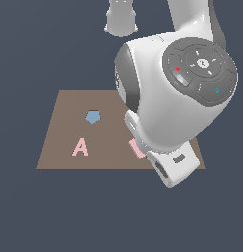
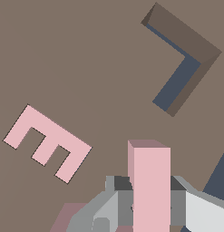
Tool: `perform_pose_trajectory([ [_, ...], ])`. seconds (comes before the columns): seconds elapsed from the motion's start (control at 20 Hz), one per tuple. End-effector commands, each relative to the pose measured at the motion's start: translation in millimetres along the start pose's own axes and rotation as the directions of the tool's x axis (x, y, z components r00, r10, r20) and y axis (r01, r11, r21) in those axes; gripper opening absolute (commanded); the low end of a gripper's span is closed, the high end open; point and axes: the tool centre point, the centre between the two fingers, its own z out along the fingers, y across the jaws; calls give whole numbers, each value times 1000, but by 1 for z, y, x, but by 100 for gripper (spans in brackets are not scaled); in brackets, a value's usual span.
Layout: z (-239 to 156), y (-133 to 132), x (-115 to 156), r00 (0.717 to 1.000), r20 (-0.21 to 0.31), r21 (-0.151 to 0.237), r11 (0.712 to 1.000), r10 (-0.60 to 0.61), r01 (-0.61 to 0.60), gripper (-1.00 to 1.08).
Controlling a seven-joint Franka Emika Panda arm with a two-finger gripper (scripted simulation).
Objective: Insert a designated object into the corresponding slot on a board.
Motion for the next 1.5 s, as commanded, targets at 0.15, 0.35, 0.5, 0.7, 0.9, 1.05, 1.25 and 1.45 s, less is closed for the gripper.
perform_pose_trajectory([
  [0.15,-1,19,23,969,-1,0,969,-245,245,-100],
  [0.35,-1,28,42,914,-2,0,914,-406,406,-100],
  [0.5,-1,33,55,861,-2,-1,861,-509,509,-100],
  [0.7,-1,35,72,786,-3,-1,786,-619,619,-100],
  [0.9,-1,36,85,715,-3,-1,715,-699,699,-100],
  [1.05,-1,35,93,670,-4,-1,670,-743,743,-100],
  [1.25,-1,34,100,625,-4,-1,625,-780,781,-100],
  [1.45,-1,33,104,602,-4,-1,602,-799,799,-100],
])
